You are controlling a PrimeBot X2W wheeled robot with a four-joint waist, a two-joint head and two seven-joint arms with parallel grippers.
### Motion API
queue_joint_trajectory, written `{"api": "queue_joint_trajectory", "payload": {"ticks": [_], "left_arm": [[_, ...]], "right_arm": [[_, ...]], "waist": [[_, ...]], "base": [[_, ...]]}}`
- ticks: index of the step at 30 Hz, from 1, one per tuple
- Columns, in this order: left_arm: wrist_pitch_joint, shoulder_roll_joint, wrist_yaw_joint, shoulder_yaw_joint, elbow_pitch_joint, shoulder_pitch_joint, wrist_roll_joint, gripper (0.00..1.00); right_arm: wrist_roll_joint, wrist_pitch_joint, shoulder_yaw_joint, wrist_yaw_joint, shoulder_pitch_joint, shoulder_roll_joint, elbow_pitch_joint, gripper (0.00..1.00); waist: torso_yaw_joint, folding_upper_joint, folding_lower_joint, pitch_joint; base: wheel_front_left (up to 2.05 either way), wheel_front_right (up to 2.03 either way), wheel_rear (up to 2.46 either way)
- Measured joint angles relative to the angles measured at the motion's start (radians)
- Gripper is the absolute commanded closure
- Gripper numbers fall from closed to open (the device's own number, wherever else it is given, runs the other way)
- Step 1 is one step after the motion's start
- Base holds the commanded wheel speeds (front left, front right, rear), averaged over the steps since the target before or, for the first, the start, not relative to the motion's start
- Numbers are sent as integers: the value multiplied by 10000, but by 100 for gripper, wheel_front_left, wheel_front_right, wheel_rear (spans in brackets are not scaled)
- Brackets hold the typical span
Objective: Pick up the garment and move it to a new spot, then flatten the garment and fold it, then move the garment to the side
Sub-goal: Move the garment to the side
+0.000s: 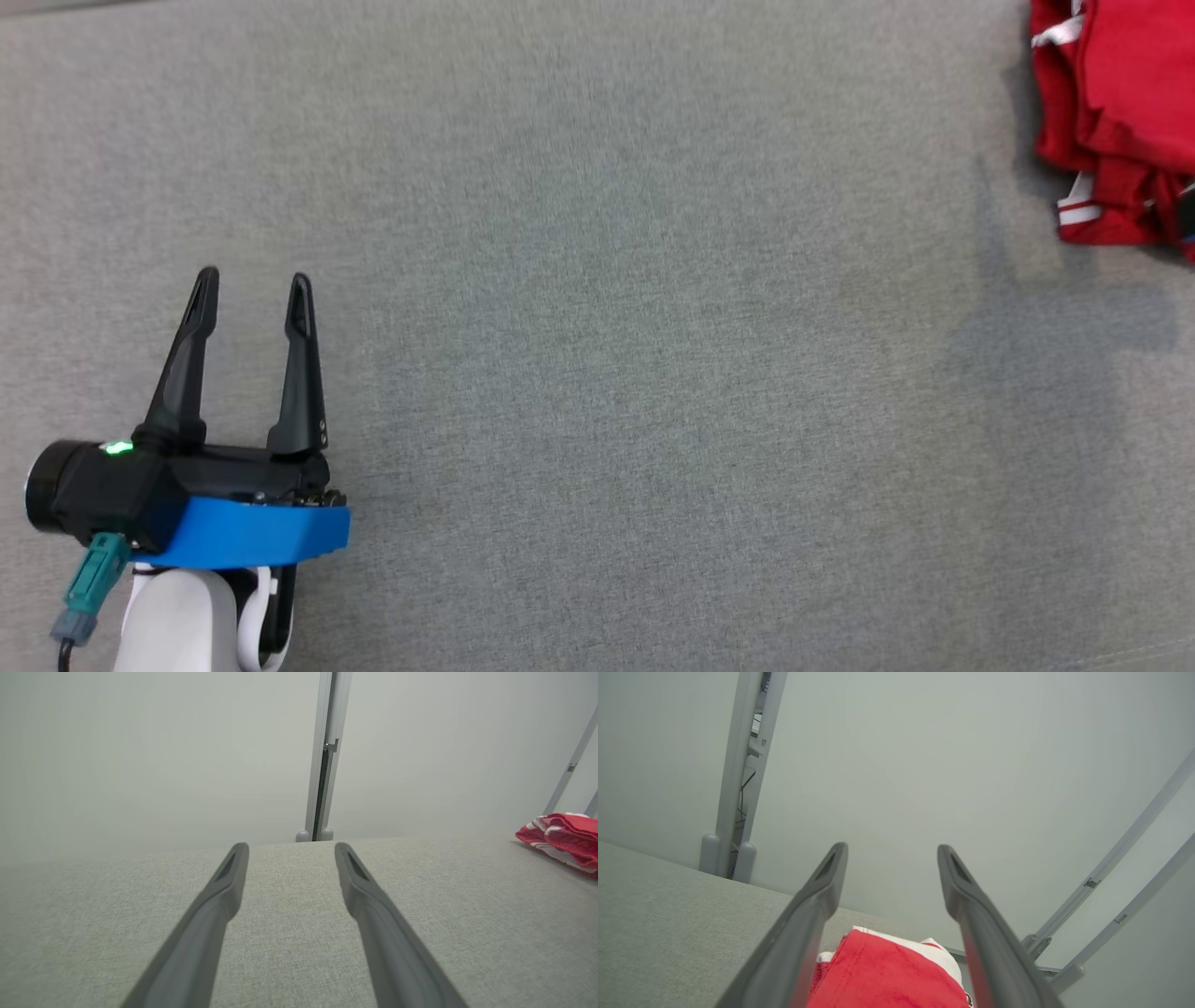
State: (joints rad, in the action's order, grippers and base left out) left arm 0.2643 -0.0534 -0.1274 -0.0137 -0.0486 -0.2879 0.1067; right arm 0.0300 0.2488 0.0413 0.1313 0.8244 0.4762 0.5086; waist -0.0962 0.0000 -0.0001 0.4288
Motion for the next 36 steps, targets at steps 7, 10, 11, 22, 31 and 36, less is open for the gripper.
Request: {"api": "queue_joint_trajectory", "payload": {"ticks": [7,10,11,22,31,36], "left_arm": [[2,21,4,-138,-255,485,102,0],[0,25,13,-174,-364,695,153,0],[0,27,15,-176,-405,747,157,0],[0,38,196,-94,-773,1515,428,0],[0,40,324,-6,-905,1904,585,0],[0,42,380,-10,-993,2091,616,0]], "right_arm": [[-445,127,-871,0,-1340,-1007,-796,0],[-591,144,-1035,0,-2057,-1507,-1296,0],[-627,146,-1032,0,-2310,-1662,-1446,0],[-934,151,-811,-2,-5227,-3227,-2569,0],[-1066,153,-311,-2,-6805,-3910,-3313,0],[-1087,151,-174,-2,-7319,-4071,-3427,0]], "waist": [[102,0,-1,-1085],[183,0,-1,-1465],[213,0,-2,-1573],[409,0,-1,-2653],[474,0,0,-3210],[488,0,0,-3434]], "base": [[0,0,0],[0,0,0],[0,0,0],[0,0,0],[0,0,0],[0,0,0]]}}
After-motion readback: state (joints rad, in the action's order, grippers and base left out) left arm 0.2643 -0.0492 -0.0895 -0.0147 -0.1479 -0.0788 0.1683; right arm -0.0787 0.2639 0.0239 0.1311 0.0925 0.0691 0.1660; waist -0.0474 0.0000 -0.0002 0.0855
